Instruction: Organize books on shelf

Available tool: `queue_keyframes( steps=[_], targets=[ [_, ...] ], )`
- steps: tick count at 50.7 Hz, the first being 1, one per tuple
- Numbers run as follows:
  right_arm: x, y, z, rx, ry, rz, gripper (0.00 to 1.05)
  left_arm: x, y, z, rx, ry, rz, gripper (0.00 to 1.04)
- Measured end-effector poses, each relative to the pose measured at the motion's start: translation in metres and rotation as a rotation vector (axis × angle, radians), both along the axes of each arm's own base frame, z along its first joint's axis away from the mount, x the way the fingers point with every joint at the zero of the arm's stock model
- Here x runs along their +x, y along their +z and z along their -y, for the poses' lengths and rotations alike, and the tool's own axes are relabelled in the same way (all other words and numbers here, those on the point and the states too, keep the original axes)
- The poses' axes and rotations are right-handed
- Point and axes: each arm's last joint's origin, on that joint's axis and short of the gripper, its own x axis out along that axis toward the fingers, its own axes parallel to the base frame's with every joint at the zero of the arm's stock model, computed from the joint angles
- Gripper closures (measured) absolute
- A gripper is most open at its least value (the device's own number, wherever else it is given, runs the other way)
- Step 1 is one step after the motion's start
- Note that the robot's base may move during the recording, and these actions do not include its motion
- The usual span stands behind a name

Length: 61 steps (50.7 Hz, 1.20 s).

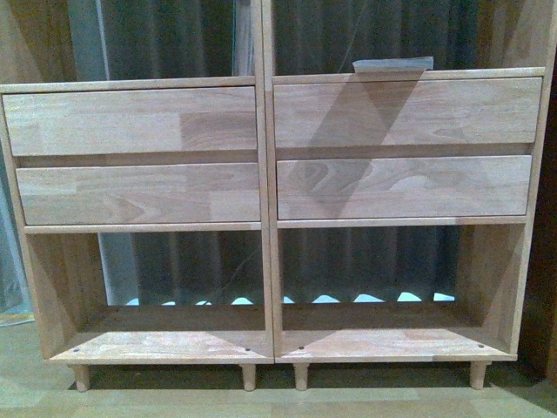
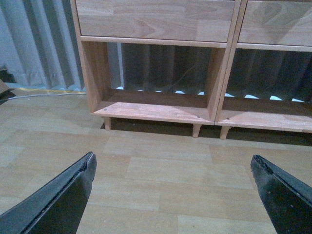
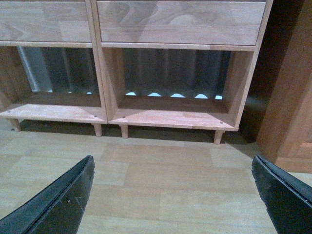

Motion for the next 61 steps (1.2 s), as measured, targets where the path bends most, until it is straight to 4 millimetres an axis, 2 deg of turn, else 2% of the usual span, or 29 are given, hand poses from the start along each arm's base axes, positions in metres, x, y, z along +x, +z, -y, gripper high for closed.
queue_keyframes(
  steps=[61],
  targets=[
    [0.0000, 0.0000, 0.0000, 0.000, 0.000, 0.000, 0.07, 0.0000, 0.0000, 0.0000, 0.000, 0.000, 0.000, 0.07]
  ],
)
